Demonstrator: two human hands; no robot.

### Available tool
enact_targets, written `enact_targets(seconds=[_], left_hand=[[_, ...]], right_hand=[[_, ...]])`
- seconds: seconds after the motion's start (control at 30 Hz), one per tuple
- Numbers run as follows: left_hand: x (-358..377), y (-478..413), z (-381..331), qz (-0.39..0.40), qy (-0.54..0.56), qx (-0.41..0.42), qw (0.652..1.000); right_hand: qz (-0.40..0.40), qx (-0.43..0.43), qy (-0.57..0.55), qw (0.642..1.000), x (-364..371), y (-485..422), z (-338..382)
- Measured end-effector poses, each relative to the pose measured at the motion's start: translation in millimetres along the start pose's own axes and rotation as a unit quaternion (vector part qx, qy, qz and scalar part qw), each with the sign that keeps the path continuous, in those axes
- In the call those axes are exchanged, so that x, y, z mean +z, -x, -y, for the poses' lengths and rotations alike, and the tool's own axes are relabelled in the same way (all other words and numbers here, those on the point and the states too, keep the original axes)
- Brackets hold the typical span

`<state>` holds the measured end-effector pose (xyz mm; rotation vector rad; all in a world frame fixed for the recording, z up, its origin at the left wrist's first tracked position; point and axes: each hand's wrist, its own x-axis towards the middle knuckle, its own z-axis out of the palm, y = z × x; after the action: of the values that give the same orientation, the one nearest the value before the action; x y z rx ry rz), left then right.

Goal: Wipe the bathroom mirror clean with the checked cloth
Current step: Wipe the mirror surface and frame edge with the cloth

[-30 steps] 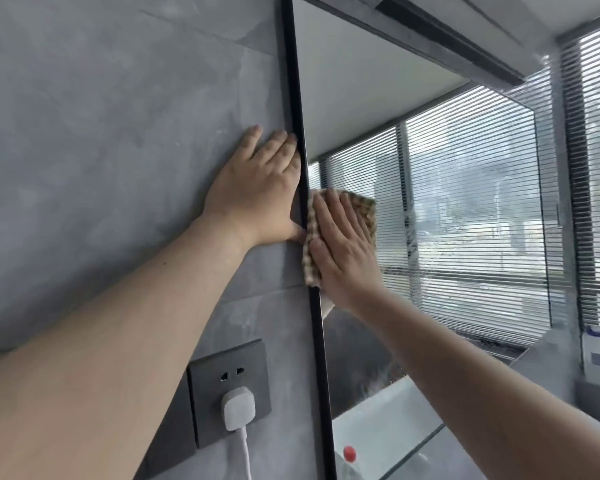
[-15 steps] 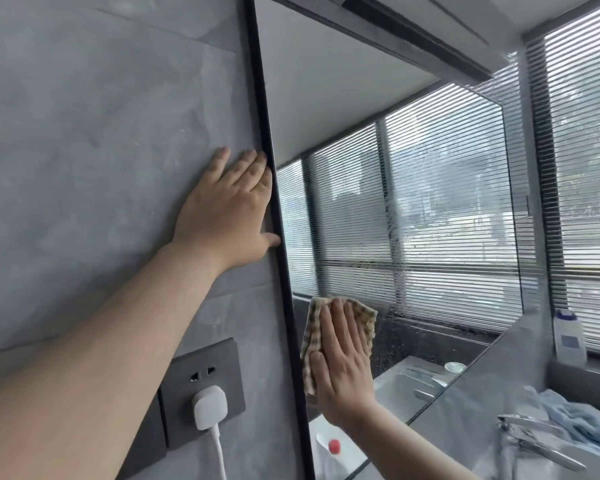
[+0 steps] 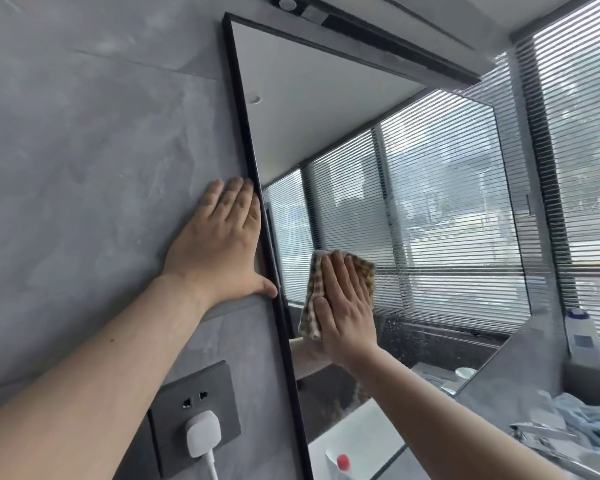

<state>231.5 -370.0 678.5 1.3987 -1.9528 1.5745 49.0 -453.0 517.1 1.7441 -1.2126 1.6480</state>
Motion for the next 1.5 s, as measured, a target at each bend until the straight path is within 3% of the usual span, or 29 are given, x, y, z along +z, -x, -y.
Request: enact_targets(seconds=[0.3,0.57,0.67,0.93,1.17,1.3,1.5], left_hand=[[-0.9,0.5,-0.6,0.005,-0.010,-0.004,1.000],[-2.7,0.9,-1.5,-0.001,-0.010,-0.001,1.000],[-1.6,1.0,-1.3,-0.009,-0.004,0.001,1.000],[0.5,0.6,-0.3,-0.021,-0.005,-0.001,1.000],[-2.2,6.4,-0.7,-0.026,0.013,0.007,1.000],[2.4,13.2,-5.2,-0.024,0.021,0.007,0.999],[6.2,14.7,-7.2,-0.036,-0.009,0.010,0.999]], right_hand=[[-0.037,0.237,-0.046,0.970,1.2,17.7,-74.4],[-0.037,0.344,-0.074,0.935,4.9,39.9,-85.7],[-0.021,0.336,-0.081,0.938,1.7,31.9,-69.7],[0.010,0.143,-0.051,0.988,-2.9,-19.2,18.3],[0.001,0.087,-0.046,0.995,-6.8,-26.4,18.8],[-0.014,0.176,-0.057,0.983,-0.5,-7.2,-12.1],[-0.029,0.369,-0.067,0.927,0.9,43.7,-87.0]])
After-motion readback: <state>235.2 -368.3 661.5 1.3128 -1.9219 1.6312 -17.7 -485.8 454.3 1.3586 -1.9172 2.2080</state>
